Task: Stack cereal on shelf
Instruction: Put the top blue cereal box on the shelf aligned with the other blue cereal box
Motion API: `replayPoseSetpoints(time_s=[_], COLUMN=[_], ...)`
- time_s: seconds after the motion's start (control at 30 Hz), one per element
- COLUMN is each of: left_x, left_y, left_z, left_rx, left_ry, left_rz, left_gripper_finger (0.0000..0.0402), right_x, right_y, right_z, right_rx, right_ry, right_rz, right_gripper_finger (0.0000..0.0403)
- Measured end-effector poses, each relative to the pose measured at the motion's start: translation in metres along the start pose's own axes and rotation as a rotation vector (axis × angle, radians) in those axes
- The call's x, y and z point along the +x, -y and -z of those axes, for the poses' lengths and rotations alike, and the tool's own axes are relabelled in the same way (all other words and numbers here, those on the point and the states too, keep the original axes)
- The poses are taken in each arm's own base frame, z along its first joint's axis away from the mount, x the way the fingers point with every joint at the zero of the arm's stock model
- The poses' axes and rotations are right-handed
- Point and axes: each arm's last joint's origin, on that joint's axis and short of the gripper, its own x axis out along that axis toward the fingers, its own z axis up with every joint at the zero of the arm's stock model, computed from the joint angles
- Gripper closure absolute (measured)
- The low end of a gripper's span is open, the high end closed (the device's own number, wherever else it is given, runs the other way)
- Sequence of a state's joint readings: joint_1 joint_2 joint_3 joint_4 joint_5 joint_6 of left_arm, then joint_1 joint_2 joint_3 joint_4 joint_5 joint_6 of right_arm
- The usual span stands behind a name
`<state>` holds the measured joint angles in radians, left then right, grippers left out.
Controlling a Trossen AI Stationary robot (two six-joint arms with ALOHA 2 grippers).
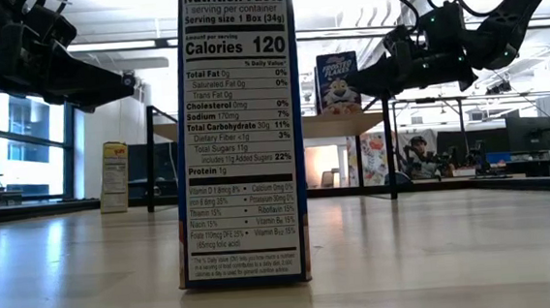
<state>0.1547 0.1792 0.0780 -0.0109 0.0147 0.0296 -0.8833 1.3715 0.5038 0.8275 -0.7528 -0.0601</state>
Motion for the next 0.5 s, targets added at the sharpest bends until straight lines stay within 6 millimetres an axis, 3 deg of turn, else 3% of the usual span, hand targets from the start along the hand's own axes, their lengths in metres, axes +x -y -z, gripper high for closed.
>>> replayPoseSetpoints(time_s=[0.17,0.5], left_x=[0.0,0.0], left_y=[0.0,0.0], left_z=[0.0,0.0], left_rx=[0.0,0.0], left_ry=[0.0,0.0], left_rz=[0.0,0.0], left_gripper_finger=[0.0183,0.0183], right_x=[0.0,-0.0001], right_y=[0.0005,0.0005], right_z=[0.0001,-0.0005], right_rx=[-0.001,0.007], right_ry=[0.0,0.004], right_rz=[0.019,0.02], right_gripper_finger=[0.0188,0.0185])
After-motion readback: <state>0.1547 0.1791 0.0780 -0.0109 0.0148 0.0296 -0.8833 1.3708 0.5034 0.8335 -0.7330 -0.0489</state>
